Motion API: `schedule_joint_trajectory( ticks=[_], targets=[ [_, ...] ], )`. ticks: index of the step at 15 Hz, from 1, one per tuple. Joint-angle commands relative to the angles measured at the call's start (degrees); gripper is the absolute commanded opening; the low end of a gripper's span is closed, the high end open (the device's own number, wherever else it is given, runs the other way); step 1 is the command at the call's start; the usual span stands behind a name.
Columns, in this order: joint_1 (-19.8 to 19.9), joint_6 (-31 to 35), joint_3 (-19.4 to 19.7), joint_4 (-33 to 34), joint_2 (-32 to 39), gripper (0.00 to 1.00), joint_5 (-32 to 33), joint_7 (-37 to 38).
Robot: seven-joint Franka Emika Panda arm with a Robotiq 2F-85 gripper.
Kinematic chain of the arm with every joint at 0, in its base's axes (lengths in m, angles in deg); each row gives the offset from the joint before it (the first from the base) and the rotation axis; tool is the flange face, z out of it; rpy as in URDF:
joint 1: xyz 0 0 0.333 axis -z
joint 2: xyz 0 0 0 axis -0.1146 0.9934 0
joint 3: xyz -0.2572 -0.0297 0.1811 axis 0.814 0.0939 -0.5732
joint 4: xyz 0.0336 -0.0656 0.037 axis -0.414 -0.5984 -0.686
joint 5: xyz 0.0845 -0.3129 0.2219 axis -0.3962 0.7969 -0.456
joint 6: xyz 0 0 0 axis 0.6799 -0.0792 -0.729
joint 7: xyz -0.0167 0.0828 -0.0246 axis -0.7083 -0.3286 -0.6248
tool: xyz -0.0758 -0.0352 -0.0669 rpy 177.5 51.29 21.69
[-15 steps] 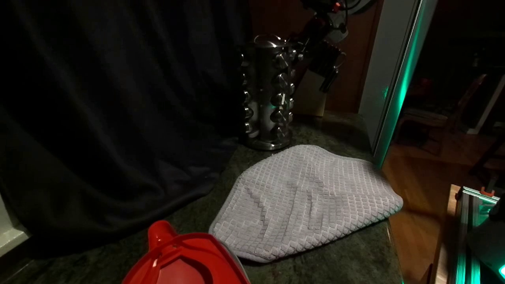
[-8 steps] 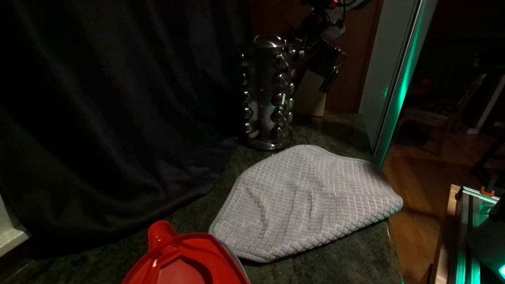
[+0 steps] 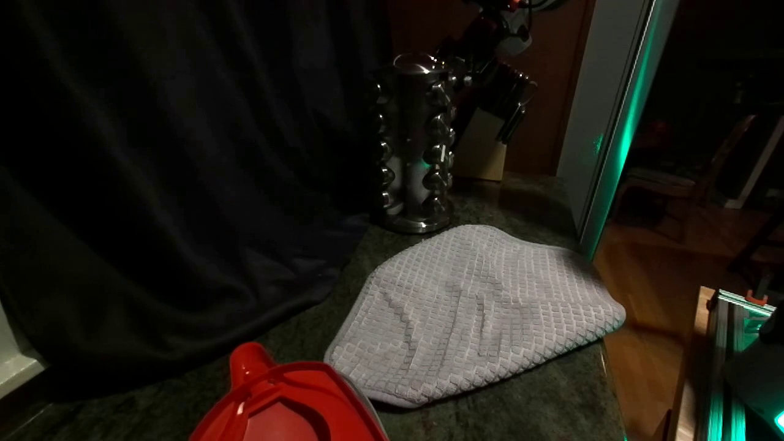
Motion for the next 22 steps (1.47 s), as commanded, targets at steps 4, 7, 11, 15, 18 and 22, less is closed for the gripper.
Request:
schedule_joint_trajectory(
  ticks=[4, 7, 11, 15, 18, 22],
  targets=[
    [-0.08, -1.08, -0.10, 2.84, 0.91, 0.34, 3.36, -0.33],
    [0.05, -0.97, -0.08, 3.09, 0.85, 0.27, 4.30, -0.47],
    [0.06, -1.48, -0.17, 2.55, 0.60, 0.27, 4.37, -0.41],
    [-0.57, -1.54, -0.48, 0.61, -0.93, 0.27, 4.48, 1.69],
    [-1.41, -1.05, -1.08, -1.10, -2.14, 0.27, 4.14, 3.75],
    [-2.80, 1.31, -1.69, -1.76, -2.63, 0.27, 5.39, 7.19]
  ],
)
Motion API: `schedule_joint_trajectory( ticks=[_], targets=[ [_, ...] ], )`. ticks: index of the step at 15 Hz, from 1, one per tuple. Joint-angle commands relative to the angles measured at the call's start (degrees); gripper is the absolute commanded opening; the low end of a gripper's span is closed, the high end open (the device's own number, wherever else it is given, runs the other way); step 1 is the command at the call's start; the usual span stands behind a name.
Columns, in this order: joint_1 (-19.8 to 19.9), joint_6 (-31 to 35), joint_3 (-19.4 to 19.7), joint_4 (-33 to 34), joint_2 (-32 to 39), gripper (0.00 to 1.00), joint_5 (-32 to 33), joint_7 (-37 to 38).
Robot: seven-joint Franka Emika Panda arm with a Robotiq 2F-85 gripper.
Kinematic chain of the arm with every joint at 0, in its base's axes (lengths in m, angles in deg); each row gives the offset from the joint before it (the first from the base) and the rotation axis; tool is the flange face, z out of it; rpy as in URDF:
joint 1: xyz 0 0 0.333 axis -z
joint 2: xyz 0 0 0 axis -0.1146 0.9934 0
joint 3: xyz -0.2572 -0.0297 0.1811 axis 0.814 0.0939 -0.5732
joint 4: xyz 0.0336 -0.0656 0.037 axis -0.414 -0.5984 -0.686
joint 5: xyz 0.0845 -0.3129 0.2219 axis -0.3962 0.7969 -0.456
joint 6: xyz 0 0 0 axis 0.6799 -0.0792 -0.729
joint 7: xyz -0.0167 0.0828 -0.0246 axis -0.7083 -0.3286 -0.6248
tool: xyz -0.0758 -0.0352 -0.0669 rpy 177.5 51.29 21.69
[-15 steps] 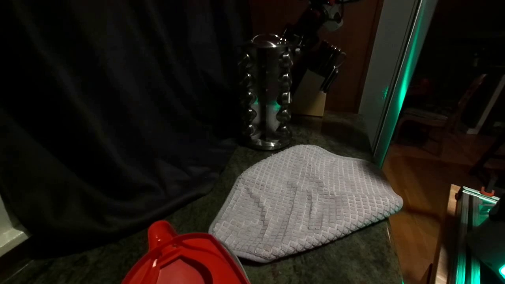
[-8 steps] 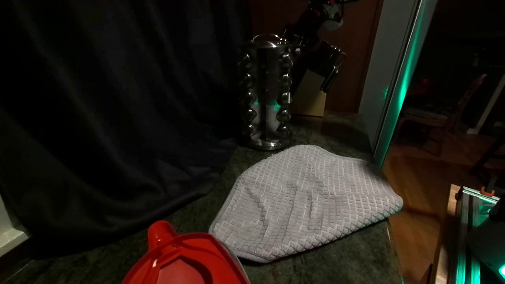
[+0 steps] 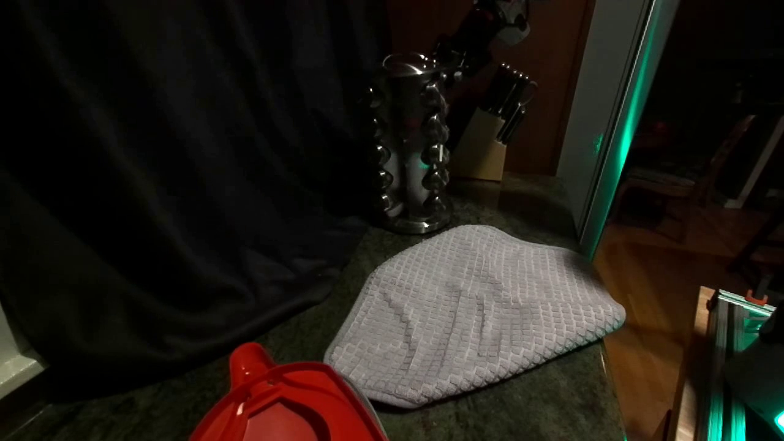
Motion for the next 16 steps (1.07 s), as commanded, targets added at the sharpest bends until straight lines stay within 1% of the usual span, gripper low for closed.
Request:
schedule_joint_trajectory(
  ticks=[1, 5, 16],
  targets=[
    [-1.71, 2.00, -0.95, -2.74, -1.79, 0.27, 1.94, 3.24],
    [-1.98, 2.49, -0.97, -2.13, -1.75, 0.27, 3.89, 4.07],
    [-1.45, 5.08, -0.76, -0.68, -0.87, 0.27, 10.07, 2.35]
  ],
)
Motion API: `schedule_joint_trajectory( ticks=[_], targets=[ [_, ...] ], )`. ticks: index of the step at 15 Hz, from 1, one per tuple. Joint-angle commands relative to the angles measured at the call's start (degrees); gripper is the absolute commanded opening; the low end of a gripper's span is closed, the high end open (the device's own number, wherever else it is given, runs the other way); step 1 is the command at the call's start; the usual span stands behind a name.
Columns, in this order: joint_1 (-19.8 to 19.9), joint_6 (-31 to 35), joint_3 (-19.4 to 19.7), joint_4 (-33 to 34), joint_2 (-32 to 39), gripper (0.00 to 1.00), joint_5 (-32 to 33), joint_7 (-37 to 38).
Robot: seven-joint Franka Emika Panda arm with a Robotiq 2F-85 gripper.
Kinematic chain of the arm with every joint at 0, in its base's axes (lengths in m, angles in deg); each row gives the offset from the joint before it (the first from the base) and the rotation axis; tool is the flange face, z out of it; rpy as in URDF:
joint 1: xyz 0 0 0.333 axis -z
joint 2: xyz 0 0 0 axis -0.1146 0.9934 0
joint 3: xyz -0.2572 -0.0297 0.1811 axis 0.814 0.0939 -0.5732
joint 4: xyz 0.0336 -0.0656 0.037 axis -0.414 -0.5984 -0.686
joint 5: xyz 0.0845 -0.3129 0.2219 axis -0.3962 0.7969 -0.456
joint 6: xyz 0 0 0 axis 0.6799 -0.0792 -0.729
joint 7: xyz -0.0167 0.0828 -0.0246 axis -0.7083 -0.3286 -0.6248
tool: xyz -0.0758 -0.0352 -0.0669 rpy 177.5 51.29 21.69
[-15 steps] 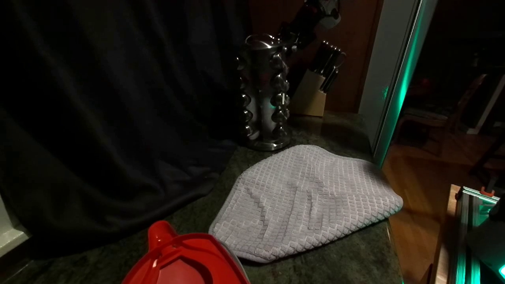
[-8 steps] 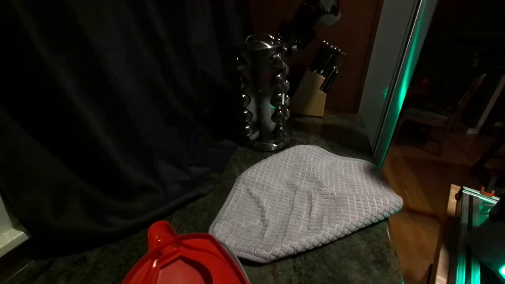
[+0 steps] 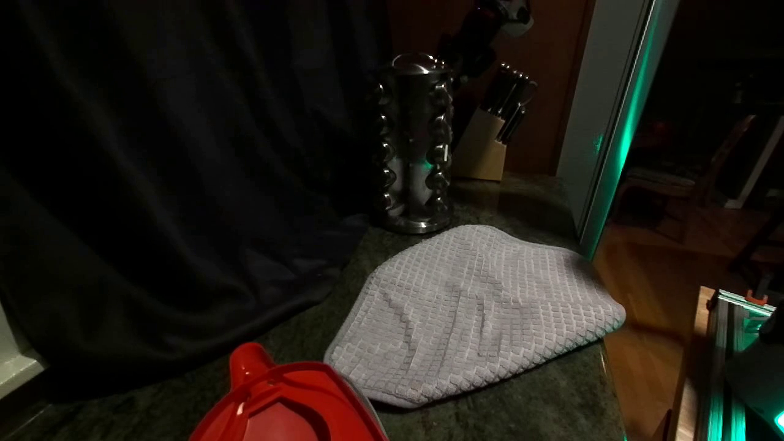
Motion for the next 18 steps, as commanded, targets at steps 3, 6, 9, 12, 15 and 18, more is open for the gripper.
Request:
schedule_joint_trajectory(
  ticks=[3, 6, 9, 12, 15, 18],
  targets=[
    [-0.84, 3.67, -0.76, -0.64, 0.13, 0.27, 2.74, -0.78],
    [-0.97, 4.82, -0.89, -0.52, 0.00, 0.27, 3.96, -0.87],
    [-1.13, 6.04, -1.05, -0.41, -0.06, 0.27, 5.19, -0.86],
    [-1.25, 6.47, -1.28, -0.39, -0.30, 0.27, 6.32, -0.92],
    [-1.37, 7.25, -1.45, -0.33, -0.48, 0.27, 7.60, -0.77],
    [-1.50, 7.70, -1.70, -0.32, -0.63, 0.27, 8.59, -0.85]
  ],
)
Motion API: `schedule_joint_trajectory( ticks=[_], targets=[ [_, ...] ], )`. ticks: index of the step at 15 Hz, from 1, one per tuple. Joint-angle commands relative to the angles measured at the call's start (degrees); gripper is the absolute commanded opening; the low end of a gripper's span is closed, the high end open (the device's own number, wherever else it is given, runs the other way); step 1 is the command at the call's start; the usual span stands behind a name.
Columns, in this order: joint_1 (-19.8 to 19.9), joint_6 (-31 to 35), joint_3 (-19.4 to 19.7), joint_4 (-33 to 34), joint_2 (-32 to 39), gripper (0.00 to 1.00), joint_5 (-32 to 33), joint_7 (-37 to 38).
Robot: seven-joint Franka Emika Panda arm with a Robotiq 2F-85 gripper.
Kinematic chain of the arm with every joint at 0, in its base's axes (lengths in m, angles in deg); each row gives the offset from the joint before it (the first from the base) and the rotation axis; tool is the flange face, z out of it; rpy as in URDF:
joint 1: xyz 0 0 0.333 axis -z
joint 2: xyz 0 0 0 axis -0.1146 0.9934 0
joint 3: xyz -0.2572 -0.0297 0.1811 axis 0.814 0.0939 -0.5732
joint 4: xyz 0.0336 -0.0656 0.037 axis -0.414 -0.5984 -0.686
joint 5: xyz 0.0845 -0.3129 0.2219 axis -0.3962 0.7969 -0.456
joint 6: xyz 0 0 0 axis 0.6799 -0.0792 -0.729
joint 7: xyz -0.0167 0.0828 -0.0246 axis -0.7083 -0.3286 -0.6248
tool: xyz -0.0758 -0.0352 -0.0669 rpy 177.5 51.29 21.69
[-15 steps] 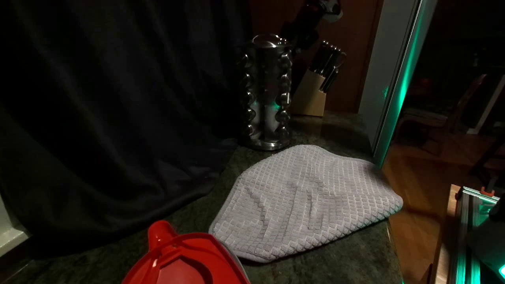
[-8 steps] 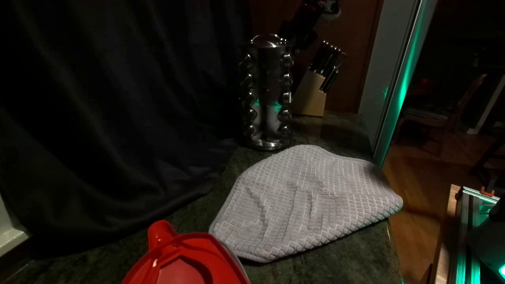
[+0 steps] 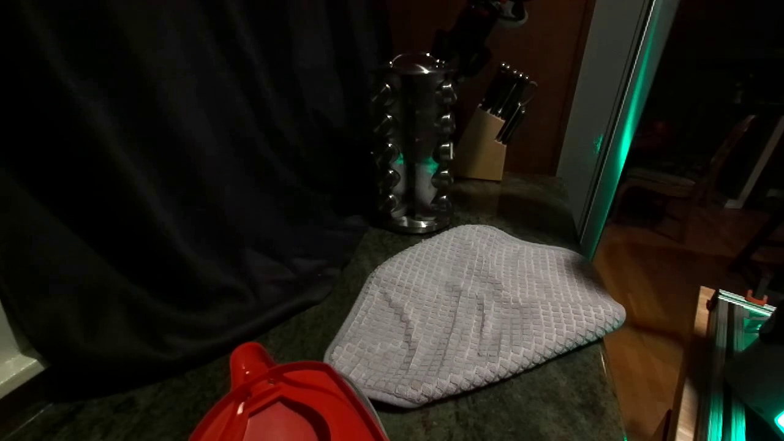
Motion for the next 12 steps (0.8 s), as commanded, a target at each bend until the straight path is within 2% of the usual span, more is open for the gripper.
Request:
schedule_joint_trajectory(
  ticks=[1, 12],
  targets=[
    [-0.47, 3.11, -0.34, -0.86, -0.39, 0.27, 2.28, 0.34],
    [-1.07, 1.43, -1.27, -0.36, -0.22, 0.27, 4.60, -0.34]
  ],
)
